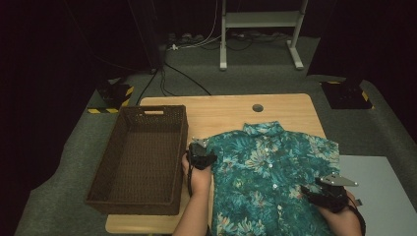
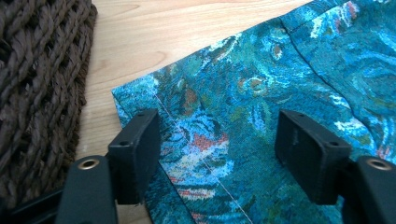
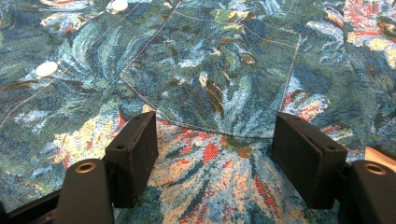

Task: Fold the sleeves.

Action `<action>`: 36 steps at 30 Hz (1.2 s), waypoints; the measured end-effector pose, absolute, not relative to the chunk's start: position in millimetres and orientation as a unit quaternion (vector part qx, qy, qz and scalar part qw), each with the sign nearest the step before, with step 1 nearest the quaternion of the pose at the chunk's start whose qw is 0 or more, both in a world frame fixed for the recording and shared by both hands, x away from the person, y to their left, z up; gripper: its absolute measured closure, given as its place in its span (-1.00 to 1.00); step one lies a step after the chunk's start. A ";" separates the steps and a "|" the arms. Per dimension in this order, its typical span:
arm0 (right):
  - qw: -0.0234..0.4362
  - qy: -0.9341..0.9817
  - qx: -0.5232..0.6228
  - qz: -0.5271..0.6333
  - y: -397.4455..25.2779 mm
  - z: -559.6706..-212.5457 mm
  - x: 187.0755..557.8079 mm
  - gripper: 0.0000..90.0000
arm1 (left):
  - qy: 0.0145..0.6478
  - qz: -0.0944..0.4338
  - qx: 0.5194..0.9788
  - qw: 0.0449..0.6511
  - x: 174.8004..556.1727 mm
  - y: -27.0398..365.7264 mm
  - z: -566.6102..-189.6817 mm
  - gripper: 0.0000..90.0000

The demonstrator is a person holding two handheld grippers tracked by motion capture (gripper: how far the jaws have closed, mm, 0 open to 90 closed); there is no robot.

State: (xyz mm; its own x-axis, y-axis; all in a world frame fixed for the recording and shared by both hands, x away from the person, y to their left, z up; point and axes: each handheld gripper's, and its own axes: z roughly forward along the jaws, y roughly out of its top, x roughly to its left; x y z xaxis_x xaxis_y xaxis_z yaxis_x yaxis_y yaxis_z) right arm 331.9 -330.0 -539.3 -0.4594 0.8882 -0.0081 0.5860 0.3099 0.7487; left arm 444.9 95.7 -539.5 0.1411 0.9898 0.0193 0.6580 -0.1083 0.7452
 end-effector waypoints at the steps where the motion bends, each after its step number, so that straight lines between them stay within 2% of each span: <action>1: 0.217 0.780 0.473 0.349 -329.8 -539.3 331.8 -0.30 | 0.597 0.273 0.691 0.303 445.6 95.4 -539.7 -0.34; 4: 0.216 0.780 0.473 0.349 -329.2 -539.3 331.7 -0.30 | 0.599 0.267 0.691 0.304 447.9 93.4 -540.5 -0.48; 8: 0.216 0.782 0.469 0.349 -328.5 -539.4 331.8 -0.30 | 0.600 0.266 0.690 0.306 449.0 92.3 -540.3 -0.46; 22: 0.215 0.782 0.469 0.350 -328.0 -539.4 331.5 -0.29 | 0.612 0.274 0.676 0.306 445.0 96.8 -537.0 0.53; 26: 0.214 0.782 0.469 0.350 -328.0 -539.4 331.5 -0.29 | 0.609 0.278 0.678 0.303 444.3 97.1 -537.1 0.75; 30: 0.215 0.782 0.469 0.350 -327.8 -539.4 331.3 -0.29 | 0.605 0.280 0.681 0.303 443.7 95.4 -537.3 0.91; 36: 0.215 0.781 0.470 0.351 -327.1 -539.5 331.1 -0.28 | 0.602 0.289 0.682 0.298 442.7 93.9 -536.6 0.96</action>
